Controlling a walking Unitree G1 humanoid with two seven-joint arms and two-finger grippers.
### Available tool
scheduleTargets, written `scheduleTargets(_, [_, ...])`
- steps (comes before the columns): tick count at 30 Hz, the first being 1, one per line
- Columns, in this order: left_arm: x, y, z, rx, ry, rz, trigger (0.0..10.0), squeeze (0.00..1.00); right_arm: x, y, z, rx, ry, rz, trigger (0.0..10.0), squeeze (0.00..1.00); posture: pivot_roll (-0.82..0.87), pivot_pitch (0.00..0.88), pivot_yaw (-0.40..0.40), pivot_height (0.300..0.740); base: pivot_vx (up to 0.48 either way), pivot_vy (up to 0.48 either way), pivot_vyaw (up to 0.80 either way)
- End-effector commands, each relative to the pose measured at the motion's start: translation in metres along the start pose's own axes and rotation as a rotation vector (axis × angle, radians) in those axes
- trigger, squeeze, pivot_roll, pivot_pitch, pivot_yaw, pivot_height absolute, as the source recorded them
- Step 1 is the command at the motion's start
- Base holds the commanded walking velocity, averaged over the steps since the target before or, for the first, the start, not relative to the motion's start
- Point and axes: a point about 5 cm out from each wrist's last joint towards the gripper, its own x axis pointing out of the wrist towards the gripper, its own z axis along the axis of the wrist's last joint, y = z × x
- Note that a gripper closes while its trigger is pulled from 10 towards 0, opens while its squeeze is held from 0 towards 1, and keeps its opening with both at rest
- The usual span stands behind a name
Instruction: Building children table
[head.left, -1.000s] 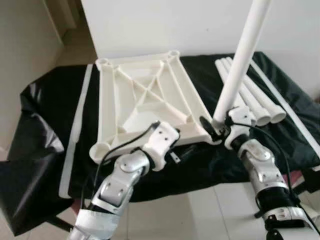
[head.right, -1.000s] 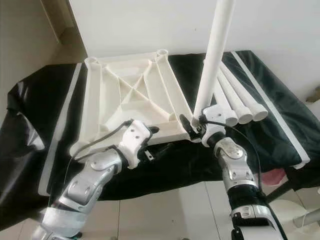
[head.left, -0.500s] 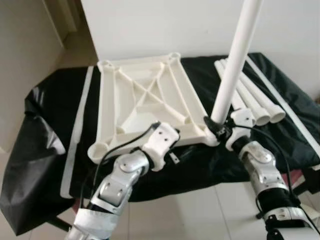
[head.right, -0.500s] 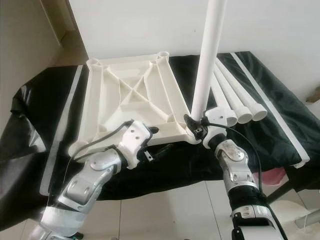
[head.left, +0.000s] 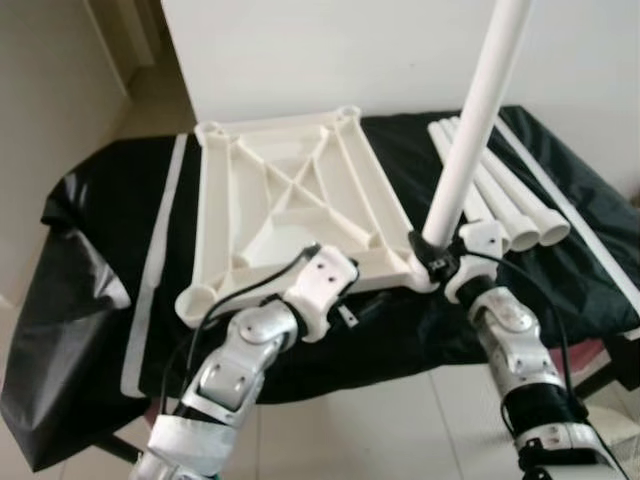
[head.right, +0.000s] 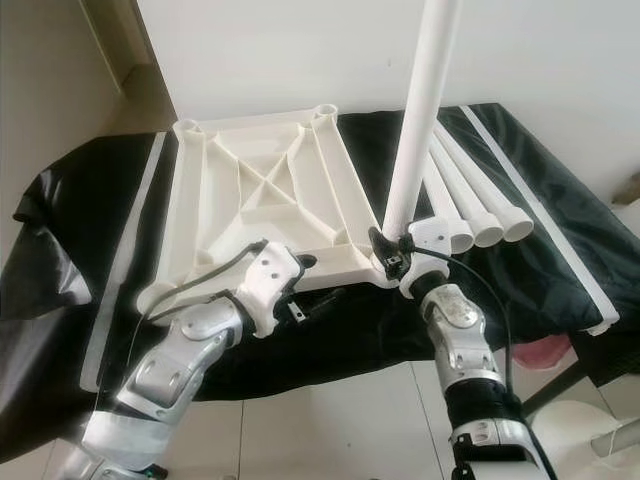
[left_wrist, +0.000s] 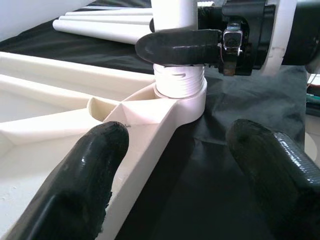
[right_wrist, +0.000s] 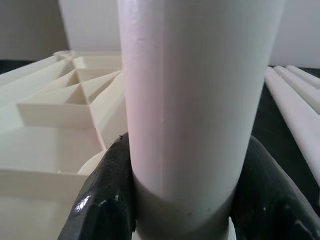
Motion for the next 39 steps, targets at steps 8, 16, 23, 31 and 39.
scheduleTargets(8, [-0.006, 0.015, -0.004, 0.028, 0.025, 0.053, 10.0, 0.0, -0.005, 0.0, -0.001, 0.039, 0.024, -0.28, 10.0, 0.0, -0.06, 0.037, 0.002, 0.74, 0.0, 0.0, 0.0])
scheduleTargets(16, [-0.007, 0.015, -0.003, 0.032, 0.017, 0.074, 10.0, 0.0, -0.013, 0.02, -0.006, 0.123, 0.06, -0.517, 10.0, 0.0, -0.04, 0.035, -0.008, 0.74, 0.0, 0.0, 0.0])
scheduleTargets(23, [-0.009, 0.012, -0.007, 0.03, 0.025, 0.064, 10.0, 0.0, -0.013, 0.029, -0.004, 0.109, 0.053, -0.47, 10.0, 0.0, -0.05, 0.036, -0.003, 0.74, 0.0, 0.0, 0.0])
scheduleTargets(31, [-0.009, 0.015, -0.006, 0.036, 0.027, 0.07, 10.0, 0.0, -0.013, 0.026, -0.001, 0.098, 0.042, -0.48, 10.0, 0.59, -0.05, 0.035, 0.0, 0.74, 0.0, 0.0, 0.0])
scheduleTargets(39, [-0.009, 0.017, -0.005, 0.045, 0.024, 0.074, 10.0, 0.0, -0.018, 0.024, 0.008, 0.087, -0.02, -0.423, 10.0, 1.0, -0.05, 0.033, 0.001, 0.74, 0.0, 0.0, 0.0])
